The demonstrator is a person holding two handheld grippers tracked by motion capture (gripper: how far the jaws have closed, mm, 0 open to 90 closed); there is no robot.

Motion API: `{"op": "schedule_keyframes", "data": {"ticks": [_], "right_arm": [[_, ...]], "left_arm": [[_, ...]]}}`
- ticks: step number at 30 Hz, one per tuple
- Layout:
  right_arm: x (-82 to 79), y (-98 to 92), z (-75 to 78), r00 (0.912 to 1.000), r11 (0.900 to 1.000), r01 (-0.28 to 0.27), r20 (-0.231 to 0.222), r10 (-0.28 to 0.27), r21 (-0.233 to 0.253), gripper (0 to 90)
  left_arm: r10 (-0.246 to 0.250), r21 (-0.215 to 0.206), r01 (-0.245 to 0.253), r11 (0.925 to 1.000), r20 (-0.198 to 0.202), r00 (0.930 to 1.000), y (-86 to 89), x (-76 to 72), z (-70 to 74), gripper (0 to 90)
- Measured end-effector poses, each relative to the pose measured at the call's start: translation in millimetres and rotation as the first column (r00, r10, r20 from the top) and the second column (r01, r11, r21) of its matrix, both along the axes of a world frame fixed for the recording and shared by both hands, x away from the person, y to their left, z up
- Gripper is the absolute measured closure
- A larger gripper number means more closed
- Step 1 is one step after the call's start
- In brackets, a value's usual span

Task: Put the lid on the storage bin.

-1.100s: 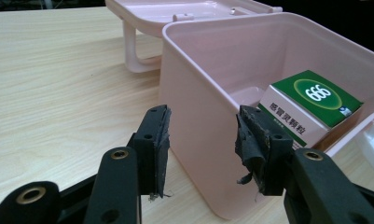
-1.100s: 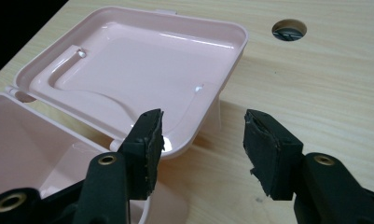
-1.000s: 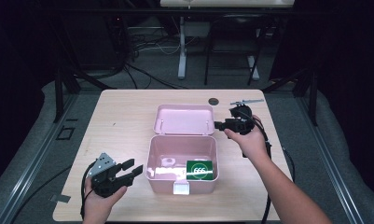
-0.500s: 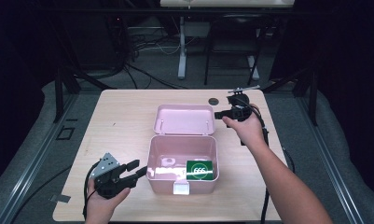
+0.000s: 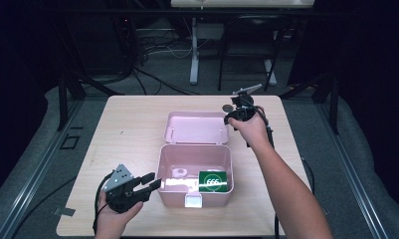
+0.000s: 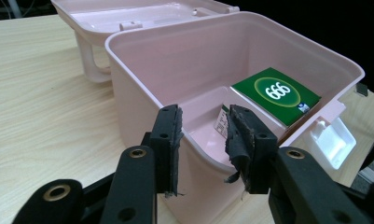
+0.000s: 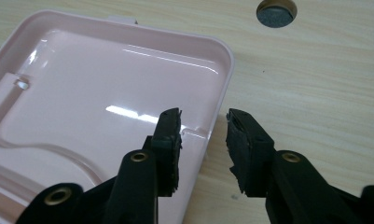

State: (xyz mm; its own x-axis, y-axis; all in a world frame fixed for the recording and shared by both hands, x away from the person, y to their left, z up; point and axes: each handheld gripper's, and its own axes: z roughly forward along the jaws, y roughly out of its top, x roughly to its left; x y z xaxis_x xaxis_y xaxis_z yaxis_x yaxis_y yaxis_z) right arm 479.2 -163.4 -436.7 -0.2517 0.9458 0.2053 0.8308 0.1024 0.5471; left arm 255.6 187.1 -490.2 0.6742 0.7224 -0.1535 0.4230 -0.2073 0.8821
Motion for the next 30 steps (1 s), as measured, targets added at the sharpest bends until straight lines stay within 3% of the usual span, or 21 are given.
{"op": "schedule_keyframes", "data": {"ticks": [4, 12, 23, 30], "right_arm": [[7.7, 5.7, -5.2, 0.9987, 1.000, 0.016, -0.049, -0.016, -0.009, 69.7], [20.0, 7.1, -12.4, 0.9930, 0.998, 0.069, -0.096, -0.069, -0.012, 72.9], [28.3, 11.7, -23.1, 0.9839, 0.995, 0.094, -0.150, -0.097, -0.022, 78.0], [30.1, 12.3, -26.2, 0.9804, 0.994, 0.107, -0.163, -0.111, -0.029, 81.0]], "left_arm": [[0.004, 0.015, -0.004, 0.9999, 0.003, 1.0000, -1.1, 0.5, -1.6, 66.8], [0.006, 0.012, -0.006, 0.9999, -0.001, 1.0000, 0.0, 2.6, -4.4, 68.2], [0.008, 0.007, -0.008, 0.9999, -0.003, 1.0000, -0.2, 2.7, -5.1, 68.5], [0.010, 0.009, -0.010, 0.9999, -0.006, 0.9999, -0.1, 2.6, -5.0, 68.5]]}}
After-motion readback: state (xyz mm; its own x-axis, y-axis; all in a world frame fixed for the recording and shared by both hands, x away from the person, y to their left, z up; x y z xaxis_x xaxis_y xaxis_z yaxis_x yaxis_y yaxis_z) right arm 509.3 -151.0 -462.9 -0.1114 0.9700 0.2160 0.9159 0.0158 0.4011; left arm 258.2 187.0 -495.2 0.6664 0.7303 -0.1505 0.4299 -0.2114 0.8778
